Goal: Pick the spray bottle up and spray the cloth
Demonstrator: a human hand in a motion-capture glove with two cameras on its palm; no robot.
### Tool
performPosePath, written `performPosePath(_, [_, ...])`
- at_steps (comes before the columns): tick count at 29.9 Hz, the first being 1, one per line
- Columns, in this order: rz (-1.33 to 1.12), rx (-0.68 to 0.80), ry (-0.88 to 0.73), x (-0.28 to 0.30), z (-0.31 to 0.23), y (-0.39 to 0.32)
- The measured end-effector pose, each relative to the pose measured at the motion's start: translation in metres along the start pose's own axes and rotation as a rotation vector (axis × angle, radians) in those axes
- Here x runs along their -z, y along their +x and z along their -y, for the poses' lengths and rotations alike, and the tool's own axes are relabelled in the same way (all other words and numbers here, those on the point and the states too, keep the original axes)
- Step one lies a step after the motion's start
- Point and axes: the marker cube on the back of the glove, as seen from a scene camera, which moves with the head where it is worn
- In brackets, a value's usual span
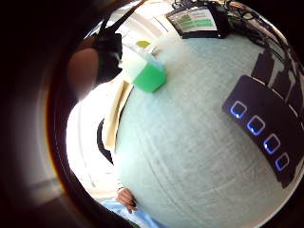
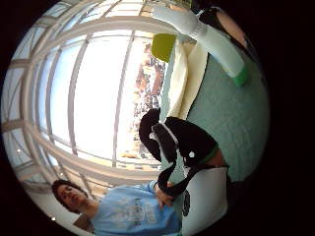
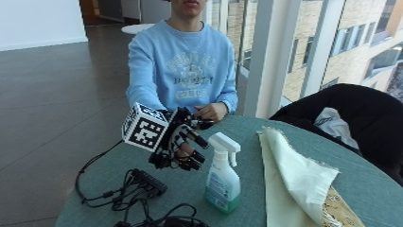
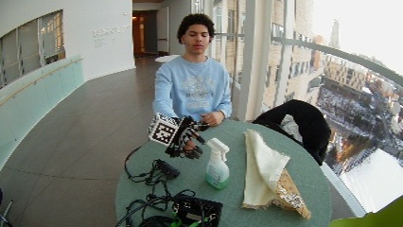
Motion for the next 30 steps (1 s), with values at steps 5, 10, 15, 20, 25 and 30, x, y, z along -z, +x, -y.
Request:
performPosePath(5, [0.017, -0.026, 0.007, -0.007, 0.027, 0.004])
performPosePath(10, [0.07, -0.043, -0.013, -0.018, 0.049, 0.011])
performPosePath(15, [0.114, -0.034, -0.005, -0.027, 0.07, 0.011])
performPosePath(20, [0.172, -0.033, 0.023, -0.038, 0.083, 0.011])
performPosePath(25, [0.196, -0.008, 0.093, -0.052, 0.087, 0.011])
performPosePath(30, [0.196, 0.008, 0.187, -0.058, 0.09, 0.01])
